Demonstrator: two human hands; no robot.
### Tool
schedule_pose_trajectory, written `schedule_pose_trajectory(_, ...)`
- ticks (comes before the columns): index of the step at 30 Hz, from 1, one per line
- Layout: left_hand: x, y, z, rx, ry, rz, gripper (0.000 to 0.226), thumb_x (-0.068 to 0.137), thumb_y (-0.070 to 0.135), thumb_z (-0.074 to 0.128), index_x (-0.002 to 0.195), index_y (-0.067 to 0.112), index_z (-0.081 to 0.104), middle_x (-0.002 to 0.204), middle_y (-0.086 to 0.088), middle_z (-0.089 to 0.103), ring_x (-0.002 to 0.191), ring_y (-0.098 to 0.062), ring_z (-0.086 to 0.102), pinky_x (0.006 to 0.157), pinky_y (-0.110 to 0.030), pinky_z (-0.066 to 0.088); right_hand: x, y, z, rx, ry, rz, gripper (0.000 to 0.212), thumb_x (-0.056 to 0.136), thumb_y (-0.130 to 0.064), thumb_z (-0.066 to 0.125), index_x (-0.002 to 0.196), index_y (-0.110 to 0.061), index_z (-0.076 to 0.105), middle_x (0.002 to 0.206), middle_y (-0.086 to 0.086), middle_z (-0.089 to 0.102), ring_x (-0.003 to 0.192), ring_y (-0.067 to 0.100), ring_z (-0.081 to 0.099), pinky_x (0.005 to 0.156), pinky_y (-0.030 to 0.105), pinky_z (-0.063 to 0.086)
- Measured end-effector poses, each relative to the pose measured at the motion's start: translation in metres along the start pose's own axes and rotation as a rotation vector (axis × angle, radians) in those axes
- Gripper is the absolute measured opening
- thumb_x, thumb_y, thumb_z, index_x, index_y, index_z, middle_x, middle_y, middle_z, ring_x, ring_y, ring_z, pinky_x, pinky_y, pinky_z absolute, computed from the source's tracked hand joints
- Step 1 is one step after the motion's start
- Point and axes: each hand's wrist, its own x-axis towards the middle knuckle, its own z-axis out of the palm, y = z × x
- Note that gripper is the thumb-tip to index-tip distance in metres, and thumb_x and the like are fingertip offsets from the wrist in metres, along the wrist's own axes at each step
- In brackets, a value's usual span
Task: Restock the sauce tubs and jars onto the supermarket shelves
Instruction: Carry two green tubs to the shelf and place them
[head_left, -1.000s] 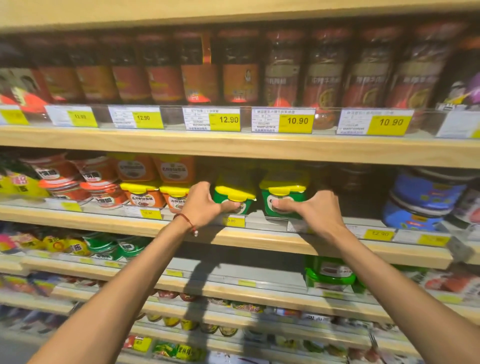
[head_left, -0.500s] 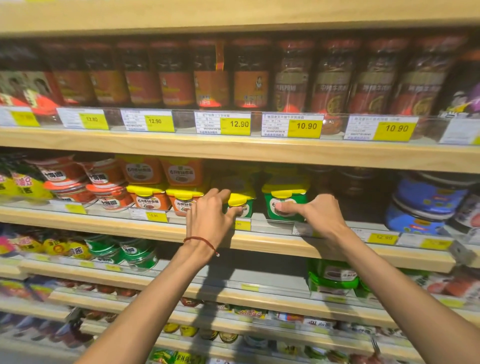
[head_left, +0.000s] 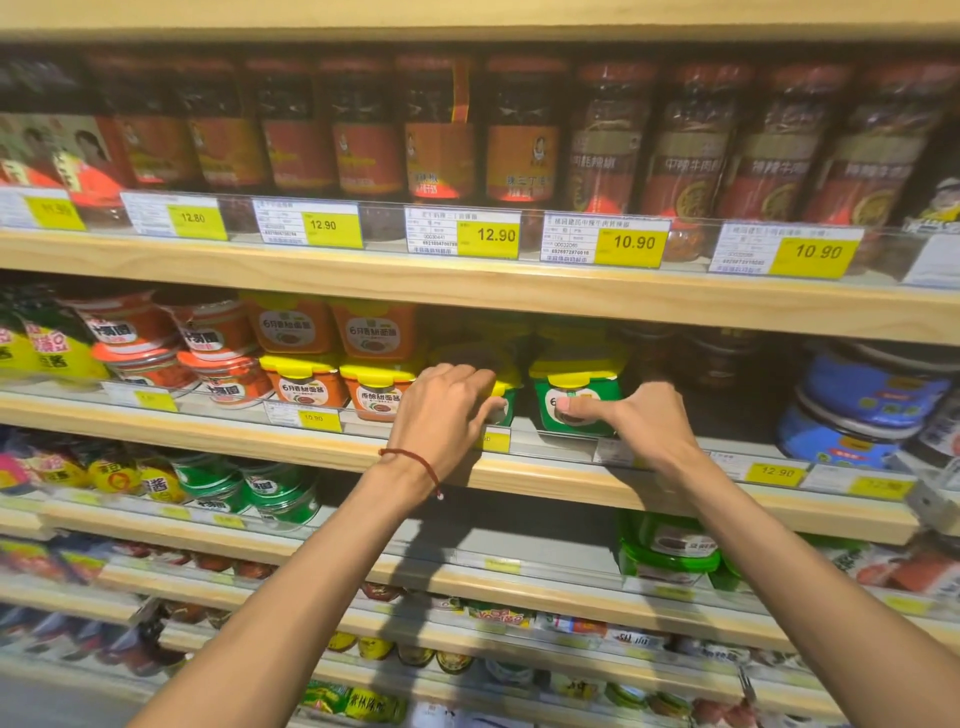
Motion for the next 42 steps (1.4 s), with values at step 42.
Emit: schedule_pose_trajectory(42,-0.024,-0.014,-0.020,-0.074,-0.030,0.239,0.035,0.090,0.024,0.061,0.123,0.014,0.066,0.111,-0.002,0.069,0.097,-0.022,0.060,0.078,-0.036,0.048,-0.034,0.000,0.028,-0.525,0.103,-0.272,0.045,0.093,-0.046,0.068,0.120,-0.013,0.053,0.119,0.008,0.062,0.110,0.028,0.058,0.084,0.036,0.044)
